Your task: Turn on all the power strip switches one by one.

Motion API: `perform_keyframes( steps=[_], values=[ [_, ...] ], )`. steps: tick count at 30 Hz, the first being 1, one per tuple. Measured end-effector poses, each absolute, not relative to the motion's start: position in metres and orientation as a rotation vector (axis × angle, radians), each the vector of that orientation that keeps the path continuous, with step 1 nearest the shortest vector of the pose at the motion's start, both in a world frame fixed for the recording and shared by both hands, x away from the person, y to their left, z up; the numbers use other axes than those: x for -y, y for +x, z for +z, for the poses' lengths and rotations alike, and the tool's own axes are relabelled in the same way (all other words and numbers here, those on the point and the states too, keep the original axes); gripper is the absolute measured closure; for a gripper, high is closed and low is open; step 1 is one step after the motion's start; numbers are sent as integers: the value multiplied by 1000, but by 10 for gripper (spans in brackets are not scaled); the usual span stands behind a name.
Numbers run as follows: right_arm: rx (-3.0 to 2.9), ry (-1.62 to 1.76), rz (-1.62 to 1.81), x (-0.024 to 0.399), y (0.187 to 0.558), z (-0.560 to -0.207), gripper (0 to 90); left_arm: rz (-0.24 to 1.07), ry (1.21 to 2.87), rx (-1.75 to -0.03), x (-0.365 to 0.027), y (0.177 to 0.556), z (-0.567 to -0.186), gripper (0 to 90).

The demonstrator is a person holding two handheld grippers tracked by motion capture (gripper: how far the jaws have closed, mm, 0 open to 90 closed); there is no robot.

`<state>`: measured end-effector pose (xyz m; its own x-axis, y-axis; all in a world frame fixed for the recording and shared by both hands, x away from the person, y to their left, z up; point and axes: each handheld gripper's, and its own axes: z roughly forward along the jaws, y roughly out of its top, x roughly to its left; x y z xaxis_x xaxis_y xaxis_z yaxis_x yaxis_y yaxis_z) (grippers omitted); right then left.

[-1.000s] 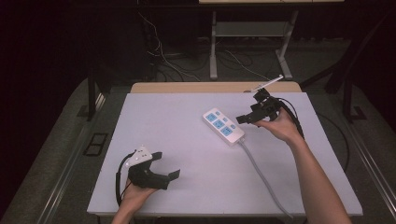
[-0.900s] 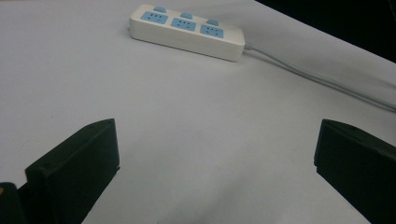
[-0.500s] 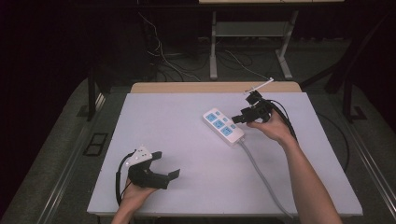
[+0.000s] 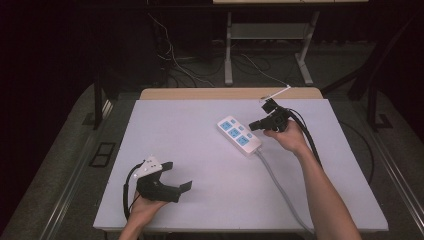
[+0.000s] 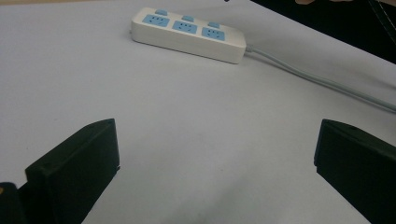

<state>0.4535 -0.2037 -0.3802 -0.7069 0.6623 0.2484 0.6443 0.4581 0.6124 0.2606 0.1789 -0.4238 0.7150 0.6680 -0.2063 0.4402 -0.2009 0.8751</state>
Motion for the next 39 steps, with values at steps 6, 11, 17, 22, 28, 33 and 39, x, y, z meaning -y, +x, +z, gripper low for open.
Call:
perform_keyframes(
  steps=[6,11,17,22,28,33,39],
  values=[
    [-2670,1194,1063,203,456,-384,899,265,1842,-864,-179,261,-424,0],
    [-2674,1204,1054,204,461,-390,899,266,1846,-860,-179,261,-424,0],
    [-2693,1210,1046,203,465,-398,899,266,1847,-861,-180,262,-424,0],
    [-2704,1216,1057,203,467,-403,899,267,1847,-861,-180,262,-424,0],
    [-2725,1213,1032,197,466,-408,899,267,1848,-863,-180,263,-424,0],
    [-2747,1218,1020,196,466,-411,900,270,1843,-864,-181,262,-424,0],
    [-2747,1186,1004,196,464,-412,900,271,1842,-860,-181,262,-423,0]
  ],
)
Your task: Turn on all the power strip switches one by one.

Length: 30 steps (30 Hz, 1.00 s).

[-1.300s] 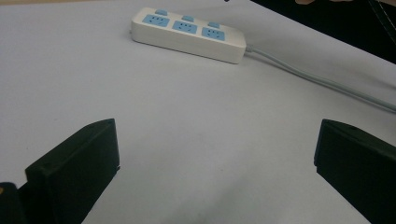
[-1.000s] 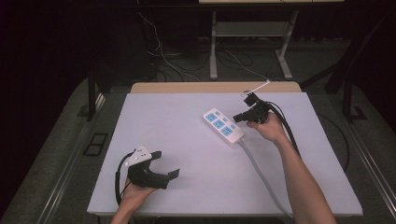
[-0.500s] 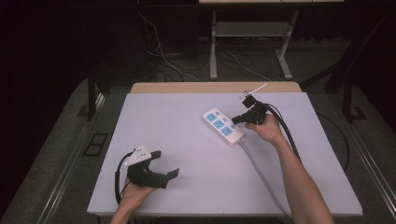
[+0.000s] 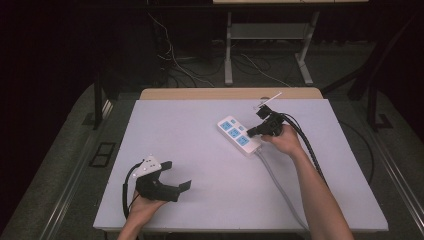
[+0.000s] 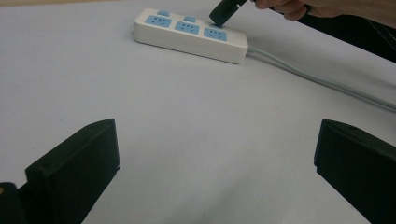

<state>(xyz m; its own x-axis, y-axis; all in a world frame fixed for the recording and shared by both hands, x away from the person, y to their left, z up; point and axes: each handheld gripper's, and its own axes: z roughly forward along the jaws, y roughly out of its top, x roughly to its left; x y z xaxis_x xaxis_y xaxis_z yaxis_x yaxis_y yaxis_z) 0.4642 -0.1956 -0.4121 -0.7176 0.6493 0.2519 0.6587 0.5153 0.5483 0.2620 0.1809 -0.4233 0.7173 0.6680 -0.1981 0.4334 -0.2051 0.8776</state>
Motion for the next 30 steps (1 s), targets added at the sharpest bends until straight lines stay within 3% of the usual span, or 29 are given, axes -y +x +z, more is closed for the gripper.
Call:
perform_keyframes(
  steps=[30],
  values=[
    [2779,-1154,-981,197,461,-414,900,270,1845,-864,-180,264,-424,0]
  ],
)
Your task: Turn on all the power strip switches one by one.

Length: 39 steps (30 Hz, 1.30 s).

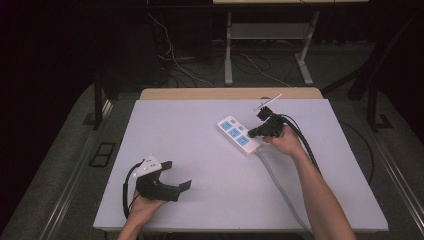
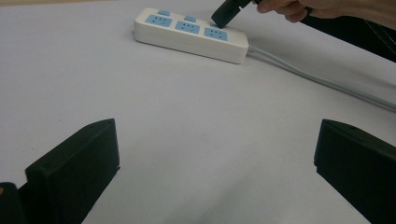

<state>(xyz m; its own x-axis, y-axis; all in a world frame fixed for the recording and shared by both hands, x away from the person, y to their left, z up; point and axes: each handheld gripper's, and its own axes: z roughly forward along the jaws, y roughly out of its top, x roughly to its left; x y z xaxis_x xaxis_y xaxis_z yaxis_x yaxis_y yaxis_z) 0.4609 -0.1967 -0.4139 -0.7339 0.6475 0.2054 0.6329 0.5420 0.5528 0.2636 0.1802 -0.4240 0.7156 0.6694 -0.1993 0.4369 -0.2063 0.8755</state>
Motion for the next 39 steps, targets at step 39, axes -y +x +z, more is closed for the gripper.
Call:
perform_keyframes(
  steps=[39],
  values=[
    [-2733,1130,988,189,470,-380,900,269,1793,-880,-190,262,-422,0]
  ],
)
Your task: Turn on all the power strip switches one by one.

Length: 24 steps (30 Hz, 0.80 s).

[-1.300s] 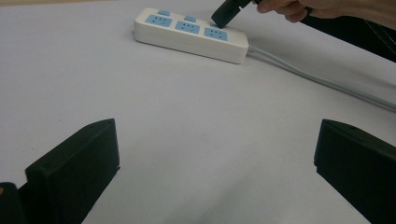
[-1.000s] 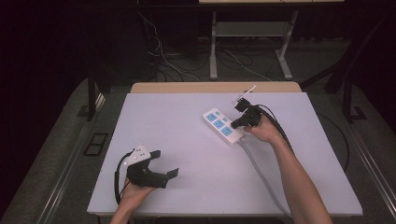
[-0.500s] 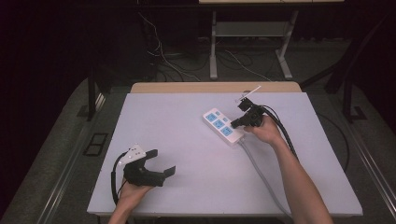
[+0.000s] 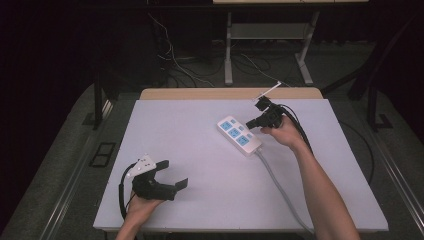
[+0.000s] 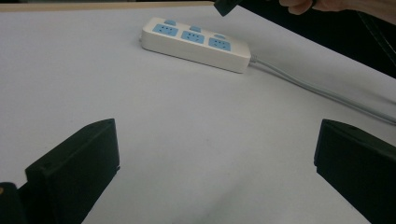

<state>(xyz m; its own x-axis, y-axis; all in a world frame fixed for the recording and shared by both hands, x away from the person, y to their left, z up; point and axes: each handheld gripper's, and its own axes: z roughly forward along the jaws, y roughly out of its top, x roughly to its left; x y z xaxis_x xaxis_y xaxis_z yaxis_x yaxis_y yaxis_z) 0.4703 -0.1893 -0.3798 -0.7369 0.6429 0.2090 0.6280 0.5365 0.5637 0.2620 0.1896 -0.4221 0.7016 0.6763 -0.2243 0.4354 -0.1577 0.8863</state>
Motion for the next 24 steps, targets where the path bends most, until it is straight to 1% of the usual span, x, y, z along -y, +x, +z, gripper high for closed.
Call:
perform_keyframes(
  steps=[7,14,24],
  values=[
    [-2743,1103,991,185,477,-370,900,260,1806,-868,-187,264,-423,0],
    [-2747,1116,985,181,484,-374,900,245,1834,-847,-180,265,-424,0],
    [-2748,1112,1009,173,494,-378,900,246,1817,-855,-184,265,-424,0]
  ],
)
